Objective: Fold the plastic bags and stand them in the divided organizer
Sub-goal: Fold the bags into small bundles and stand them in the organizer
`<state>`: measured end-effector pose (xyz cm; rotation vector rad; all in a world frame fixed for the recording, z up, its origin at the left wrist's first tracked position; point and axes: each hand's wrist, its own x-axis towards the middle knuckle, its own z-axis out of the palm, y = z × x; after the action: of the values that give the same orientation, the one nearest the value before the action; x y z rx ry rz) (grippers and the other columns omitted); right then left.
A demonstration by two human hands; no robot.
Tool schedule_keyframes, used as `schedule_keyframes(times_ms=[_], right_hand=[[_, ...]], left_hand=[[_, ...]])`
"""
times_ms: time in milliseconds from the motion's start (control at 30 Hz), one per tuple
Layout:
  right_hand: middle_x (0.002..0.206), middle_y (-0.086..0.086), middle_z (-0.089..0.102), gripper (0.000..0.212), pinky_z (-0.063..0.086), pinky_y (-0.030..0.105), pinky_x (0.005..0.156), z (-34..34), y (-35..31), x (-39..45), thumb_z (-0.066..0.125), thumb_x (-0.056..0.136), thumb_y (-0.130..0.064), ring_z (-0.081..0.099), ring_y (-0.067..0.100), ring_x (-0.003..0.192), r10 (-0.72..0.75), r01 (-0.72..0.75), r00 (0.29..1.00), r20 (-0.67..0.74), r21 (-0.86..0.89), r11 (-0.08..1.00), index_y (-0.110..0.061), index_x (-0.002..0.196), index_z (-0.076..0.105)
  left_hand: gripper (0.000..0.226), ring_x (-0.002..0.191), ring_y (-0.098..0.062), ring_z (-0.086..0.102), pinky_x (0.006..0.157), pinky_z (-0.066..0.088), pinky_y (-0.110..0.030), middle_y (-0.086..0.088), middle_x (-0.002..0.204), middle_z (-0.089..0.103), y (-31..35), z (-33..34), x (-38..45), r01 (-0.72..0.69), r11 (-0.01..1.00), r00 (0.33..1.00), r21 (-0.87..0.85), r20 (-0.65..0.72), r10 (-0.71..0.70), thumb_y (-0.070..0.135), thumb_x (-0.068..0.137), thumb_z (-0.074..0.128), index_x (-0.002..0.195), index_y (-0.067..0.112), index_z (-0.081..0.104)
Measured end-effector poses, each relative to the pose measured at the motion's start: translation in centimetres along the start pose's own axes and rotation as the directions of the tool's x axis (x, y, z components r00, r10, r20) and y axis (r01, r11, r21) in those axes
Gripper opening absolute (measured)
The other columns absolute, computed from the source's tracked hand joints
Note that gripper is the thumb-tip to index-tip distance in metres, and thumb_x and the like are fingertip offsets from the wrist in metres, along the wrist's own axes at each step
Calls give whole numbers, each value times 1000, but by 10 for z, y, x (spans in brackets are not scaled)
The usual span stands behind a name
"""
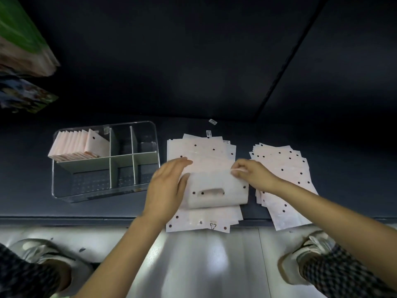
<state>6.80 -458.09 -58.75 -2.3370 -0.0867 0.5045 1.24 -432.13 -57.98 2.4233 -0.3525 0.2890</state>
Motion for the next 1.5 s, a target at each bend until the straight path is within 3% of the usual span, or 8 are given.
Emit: schedule_keyframes(times_ms=[200,333,567,800,967,1167,1400,1500], right_hand=[[105,4,66,14,42,26,81,17,17,65,56,92,-17,58,20,102,119,-131,978,-171,-62,989,-8,93,66],[108,7,67,16,47,30,83,28,31,86,54,93,-18,61,24,100,224,-244,955,-192,-85,966,-8,97,65],[111,6,65,17,49,33,85,39,44,102,55,92,-20,57,24,106,240,-272,941,-237,-113,956,-9,98,66],[119,8,56,26,38,35,95,53,35,70,57,91,-23,48,28,112,1,-147,889,-459,-284,947,-10,114,62],[128,11,60,35,45,44,100,109,16,-8,52,92,-26,57,27,119,-525,351,843,-117,-620,702,-6,118,64],[155,7,12,73,7,47,117,134,50,-50,20,94,-55,15,23,144,-232,214,971,64,-674,707,-5,147,22],[134,6,55,66,19,35,111,88,75,-70,17,98,-49,52,21,125,-240,148,971,-14,-751,643,-8,125,60],[105,0,72,20,42,33,100,81,64,-55,64,86,-29,68,18,99,-425,185,887,-181,-703,687,-14,88,76]], left_hand=[[38,131,-28,44,112,23,-44,-9,138,51,-6,46,-21,-151,981,978,121,166,130,13,89,63,126,9,59],[62,144,-21,-11,116,-10,-40,0,156,-6,-25,77,-45,-168,958,891,235,451,46,38,100,37,150,14,8],[70,130,-18,-39,108,-26,-37,1,147,-34,-44,97,-57,-213,908,804,360,592,-46,52,99,19,140,17,-26],[68,136,-27,-34,114,-19,-44,-7,145,-41,-49,101,-65,-267,881,766,390,641,-52,63,91,3,138,30,-33],[70,137,-29,-33,114,-19,-46,-12,145,-40,-48,107,-66,-287,858,771,426,634,-57,64,92,5,142,29,-29],[70,139,-28,-29,114,-18,-44,-10,149,-35,-50,105,-65,-290,860,778,420,627,-44,67,85,-4,139,32,-30],[59,133,-26,-38,115,-17,-36,-11,146,-37,-62,92,-65,-179,905,803,386,589,-92,70,85,3,134,51,-24],[61,132,-25,-38,114,-18,-36,-12,148,-35,-60,92,-65,-162,911,809,380,580,-99,72,81,-1,134,51,-22]])
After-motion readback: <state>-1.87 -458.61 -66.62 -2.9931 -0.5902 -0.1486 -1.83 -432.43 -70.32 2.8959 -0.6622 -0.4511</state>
